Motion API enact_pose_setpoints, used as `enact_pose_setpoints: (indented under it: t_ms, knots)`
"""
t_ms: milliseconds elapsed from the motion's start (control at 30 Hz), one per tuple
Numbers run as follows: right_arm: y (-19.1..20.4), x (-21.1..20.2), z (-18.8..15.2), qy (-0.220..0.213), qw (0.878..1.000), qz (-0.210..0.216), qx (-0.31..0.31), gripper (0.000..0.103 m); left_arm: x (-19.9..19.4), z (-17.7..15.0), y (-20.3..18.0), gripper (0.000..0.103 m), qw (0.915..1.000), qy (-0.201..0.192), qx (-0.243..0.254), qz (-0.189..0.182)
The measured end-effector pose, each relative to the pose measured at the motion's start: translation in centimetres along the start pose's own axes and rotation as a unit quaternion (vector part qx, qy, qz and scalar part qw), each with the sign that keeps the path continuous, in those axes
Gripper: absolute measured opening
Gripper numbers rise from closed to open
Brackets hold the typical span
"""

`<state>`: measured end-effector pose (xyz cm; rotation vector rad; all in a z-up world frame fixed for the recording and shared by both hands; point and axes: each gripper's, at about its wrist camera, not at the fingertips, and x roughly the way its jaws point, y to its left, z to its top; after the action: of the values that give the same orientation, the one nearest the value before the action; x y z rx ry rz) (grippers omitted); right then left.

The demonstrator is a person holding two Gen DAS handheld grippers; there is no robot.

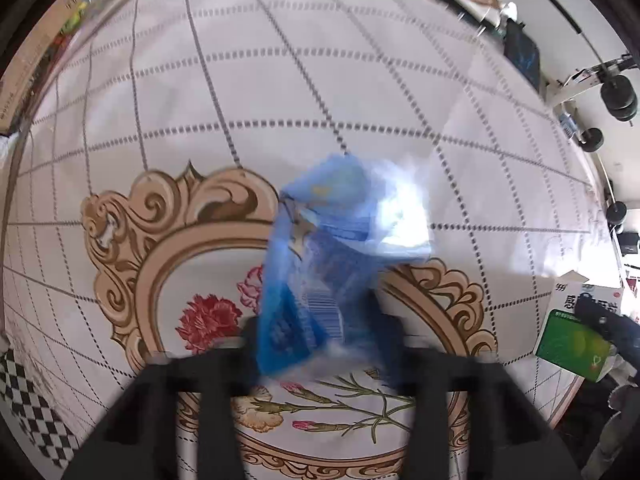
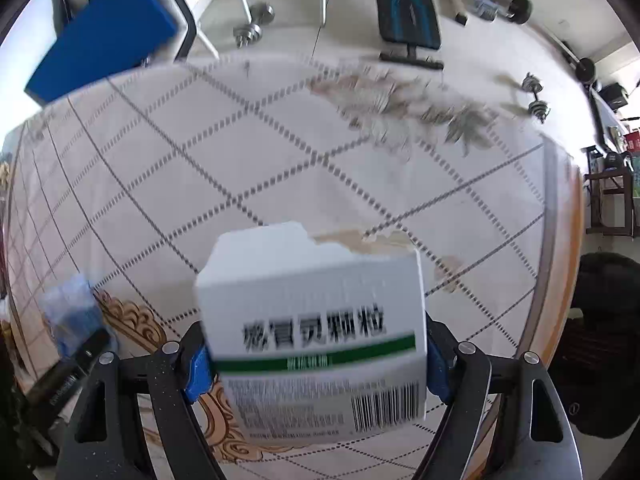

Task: Collect trash
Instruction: 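Grasp the blue plastic wrapper with the left tool while the right tool grasps the white-green medicine box, then carry the wrapper and medicine box over the bin and open both tools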

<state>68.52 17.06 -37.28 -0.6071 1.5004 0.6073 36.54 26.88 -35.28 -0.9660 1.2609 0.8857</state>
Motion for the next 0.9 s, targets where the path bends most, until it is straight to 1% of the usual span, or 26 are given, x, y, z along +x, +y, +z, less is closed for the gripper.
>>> enact_pose_setpoints:
  t_ms: [100,167,300,400,433,533,567,600,633,733,767,800,833,867,900]
  knots:
    - [0.4,-0.2,-0.8,-0.015,1.000,-0.013,-0.015,0.080,-1.4,-1.2,1.2,0.020,0.9993,-0.026,0.019,0.017]
    - [0.5,-0.6,-1.9,-0.023,1.000,-0.010,-0.016,0.080,-2.2,-2.2,1.8,0.015,0.9986,-0.037,0.028,0.024]
    - [0.6,-2.0,-4.8,-0.045,0.999,0.002,-0.017,0.080,-4.6,-5.7,2.5,0.014,0.9961,-0.062,0.049,0.040]
    - [0.8,-3.1,-7.6,-0.058,0.998,0.022,-0.015,0.080,-6.7,-8.6,4.4,0.014,0.9940,-0.087,0.053,0.042]
    - [1.0,-3.5,-8.9,-0.063,0.997,0.031,-0.015,0.080,-7.1,-9.2,5.2,0.014,0.9935,-0.091,0.054,0.041]
    - [2.1,-4.8,-13.1,-0.077,0.995,0.064,-0.014,0.080,-9.7,-12.4,6.6,0.014,0.9916,-0.112,0.055,0.032]
    - [2.5,-5.3,-14.9,-0.082,0.994,0.076,-0.015,0.080,-10.2,-12.6,5.8,0.014,0.9906,-0.121,0.057,0.030]
    - [2.9,-5.7,-16.5,-0.085,0.993,0.084,-0.016,0.080,-11.3,-14.0,6.4,0.014,0.9895,-0.129,0.059,0.025]
    - [3.3,-6.0,-17.9,-0.087,0.992,0.090,-0.018,0.080,-11.7,-13.5,6.4,0.014,0.9888,-0.134,0.061,0.022]
    - [4.5,-7.6,-23.2,-0.099,0.989,0.108,-0.027,0.080,-13.8,-16.3,7.2,0.014,0.9862,-0.152,0.065,0.006]
    - [4.6,-7.9,-24.7,-0.104,0.988,0.112,-0.029,0.080,-14.6,-18.1,8.0,0.014,0.9853,-0.158,0.067,0.001]
    - [5.0,-8.4,-26.7,-0.109,0.987,0.115,-0.032,0.080,-14.9,-19.4,8.4,0.014,0.9845,-0.161,0.069,-0.004]
    - [5.2,-8.9,-28.9,-0.113,0.986,0.118,-0.036,0.080,-15.7,-21.7,9.4,0.014,0.9836,-0.165,0.071,-0.011]
    - [5.4,-9.2,-30.8,-0.117,0.985,0.119,-0.036,0.080,-15.9,-23.2,9.9,0.014,0.9832,-0.168,0.070,-0.016]
    - [5.5,-9.6,-33.8,-0.120,0.984,0.123,-0.036,0.080,-16.2,-24.9,10.7,0.014,0.9829,-0.169,0.069,-0.022]
